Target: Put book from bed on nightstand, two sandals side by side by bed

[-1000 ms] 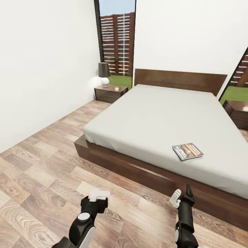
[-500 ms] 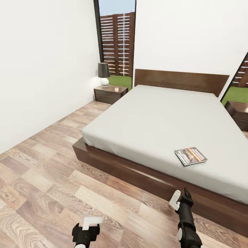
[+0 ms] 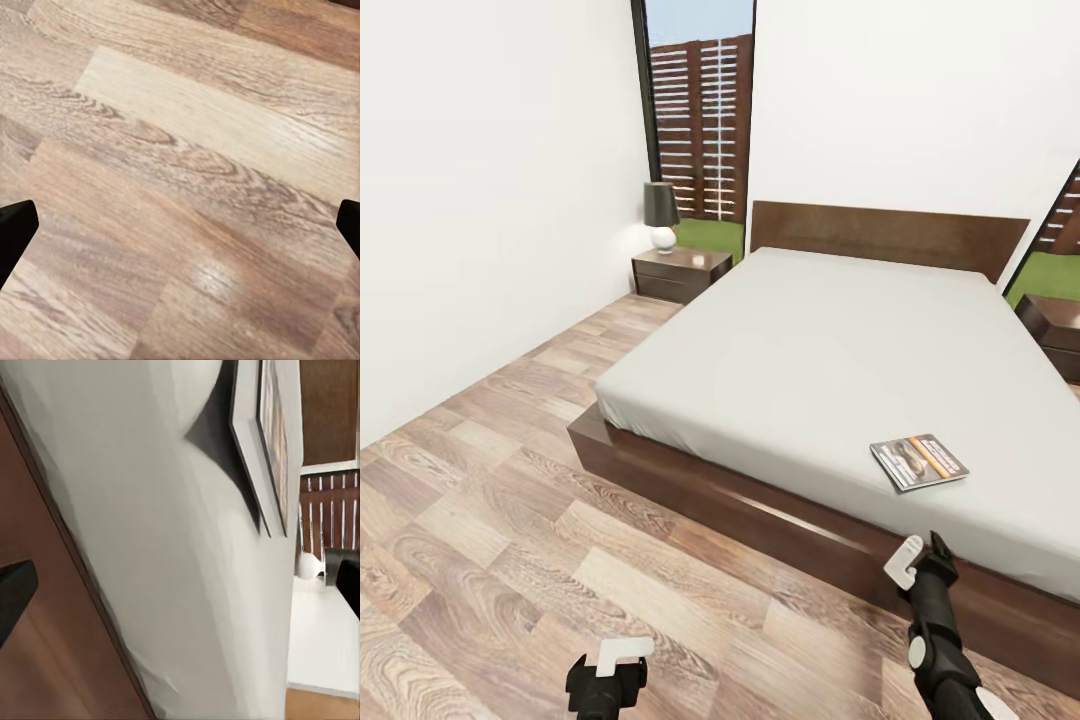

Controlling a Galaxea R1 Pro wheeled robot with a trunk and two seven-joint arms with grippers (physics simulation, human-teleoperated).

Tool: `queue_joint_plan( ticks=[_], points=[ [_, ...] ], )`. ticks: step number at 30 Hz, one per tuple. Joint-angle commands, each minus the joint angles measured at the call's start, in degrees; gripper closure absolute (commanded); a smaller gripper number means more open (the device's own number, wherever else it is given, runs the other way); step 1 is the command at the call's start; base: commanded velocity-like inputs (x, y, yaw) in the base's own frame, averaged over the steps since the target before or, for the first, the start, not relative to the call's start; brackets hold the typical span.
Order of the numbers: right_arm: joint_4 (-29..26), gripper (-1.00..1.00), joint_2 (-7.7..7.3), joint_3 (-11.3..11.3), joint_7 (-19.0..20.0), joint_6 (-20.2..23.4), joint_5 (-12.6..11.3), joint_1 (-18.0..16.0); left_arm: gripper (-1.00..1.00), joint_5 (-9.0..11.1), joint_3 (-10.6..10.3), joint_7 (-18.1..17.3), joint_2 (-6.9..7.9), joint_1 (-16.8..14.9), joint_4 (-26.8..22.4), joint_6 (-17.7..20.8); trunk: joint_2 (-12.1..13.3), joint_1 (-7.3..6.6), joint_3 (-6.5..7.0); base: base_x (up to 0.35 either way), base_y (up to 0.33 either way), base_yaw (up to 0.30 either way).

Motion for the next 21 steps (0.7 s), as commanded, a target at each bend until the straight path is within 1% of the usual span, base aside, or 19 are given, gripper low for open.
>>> queue_joint_plan(
  ticks=[1,2,4,6,8,10,12,14,15,17,21],
  points=[
    [0.0,-1.0,-0.01,-0.1,-0.1,0.5,0.6,-0.2,-1.0,0.3,-0.3,0.5,0.09,-0.1,-0.1,0.3,0.0,-0.01,-0.05,0.004,0.0,0.0],
    [0.0,-1.0,-0.03,-0.3,-0.2,0.4,0.6,-0.4,-1.0,0.3,-0.3,0.5,0.1,-0.1,-0.1,0.2,0.0,-0.01,-0.05,0.003,0.0,0.0],
    [0.1,-1.0,-0.16,-1.7,-0.2,0.3,0.6,-1.4,-1.0,0.3,-0.3,0.5,0.08,-0.1,-0.1,0.2,0.0,-0.01,-0.05,0.002,0.0,0.0],
    [0.2,-1.0,-0.25,-3.9,-0.4,0.0,0.6,-2.9,-1.0,0.4,-0.3,0.5,0.05,-0.1,0.0,0.2,0.0,-0.01,-0.05,0.001,0.0,0.0],
    [0.1,-1.0,-0.28,-4.7,-0.6,0.0,0.5,-3.4,-1.0,0.4,-0.3,0.5,0.06,-0.1,0.1,0.2,0.0,-0.01,-0.05,0.0,0.0,0.0],
    [0.1,-1.0,-0.29,-4.8,-1.0,-0.1,0.5,-3.5,-1.0,0.5,-0.3,0.5,0.06,-0.1,0.1,0.2,0.0,-0.01,-0.05,0.0,0.0,0.0],
    [0.1,-1.0,-0.29,-5.0,-2.2,-0.1,0.5,-3.6,-1.0,0.5,-0.4,0.5,0.05,-0.1,0.1,0.2,0.0,-0.01,-0.05,0.0,0.0,0.0],
    [0.1,-1.0,-0.26,-5.1,-4.1,-0.1,0.5,-3.6,-1.0,0.5,-0.4,0.5,0.04,-0.1,0.1,0.2,0.0,-0.01,-0.05,0.0,0.0,0.0],
    [0.1,-1.0,-0.23,-5.1,-6.6,-0.1,0.7,-3.7,-1.0,0.5,-0.4,0.5,0.04,-0.1,0.1,0.2,0.0,-0.01,-0.05,0.0,0.0,0.0],
    [0.1,-1.0,-0.19,-5.1,-7.9,-0.1,1.0,-3.7,-1.0,0.5,-0.4,0.5,0.03,-0.1,0.1,0.2,0.0,-0.01,-0.05,0.0,0.0,0.0],
    [-0.1,-1.0,-0.09,-4.9,-8.9,-0.1,1.1,-3.7,-1.0,0.5,-0.4,0.5,0.03,-0.1,0.1,0.2,0.0,-0.01,-0.05,0.0,0.0,0.0]
  ],
)
